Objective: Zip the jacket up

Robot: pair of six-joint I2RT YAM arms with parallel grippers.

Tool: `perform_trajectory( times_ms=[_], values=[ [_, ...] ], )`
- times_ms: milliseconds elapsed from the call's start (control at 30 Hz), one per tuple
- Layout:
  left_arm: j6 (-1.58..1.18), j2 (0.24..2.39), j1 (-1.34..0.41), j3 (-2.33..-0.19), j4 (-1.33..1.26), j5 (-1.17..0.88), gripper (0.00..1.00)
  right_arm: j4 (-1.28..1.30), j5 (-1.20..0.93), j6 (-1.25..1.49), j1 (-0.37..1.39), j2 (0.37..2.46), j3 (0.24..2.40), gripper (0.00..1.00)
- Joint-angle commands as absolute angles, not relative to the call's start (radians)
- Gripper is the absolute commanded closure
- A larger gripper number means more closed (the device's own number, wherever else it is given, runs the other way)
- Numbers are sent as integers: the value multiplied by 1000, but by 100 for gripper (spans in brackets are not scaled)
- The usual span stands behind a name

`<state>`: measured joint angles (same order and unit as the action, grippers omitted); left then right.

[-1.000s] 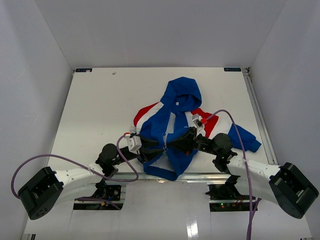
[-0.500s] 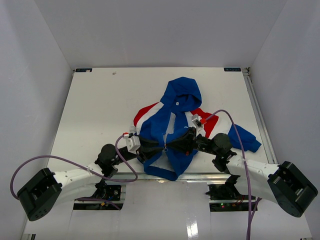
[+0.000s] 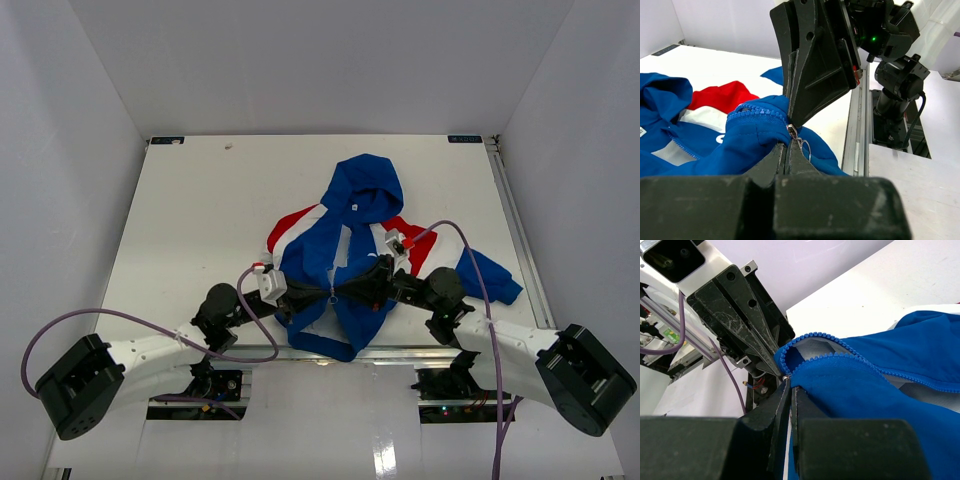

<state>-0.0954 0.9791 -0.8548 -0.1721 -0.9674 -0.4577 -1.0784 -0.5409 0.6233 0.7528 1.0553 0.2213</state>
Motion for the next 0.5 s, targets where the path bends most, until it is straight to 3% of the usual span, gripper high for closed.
perform_trajectory(
  times_ms=[0,467],
  values=[
    [-68,980,-861,-224,-889,-483,100,-1113,-531,605,756,1011,236,92],
    [-39,958,-862,-265,-751,-533,100,-1047,-506,580,753,960,258,92]
  ],
)
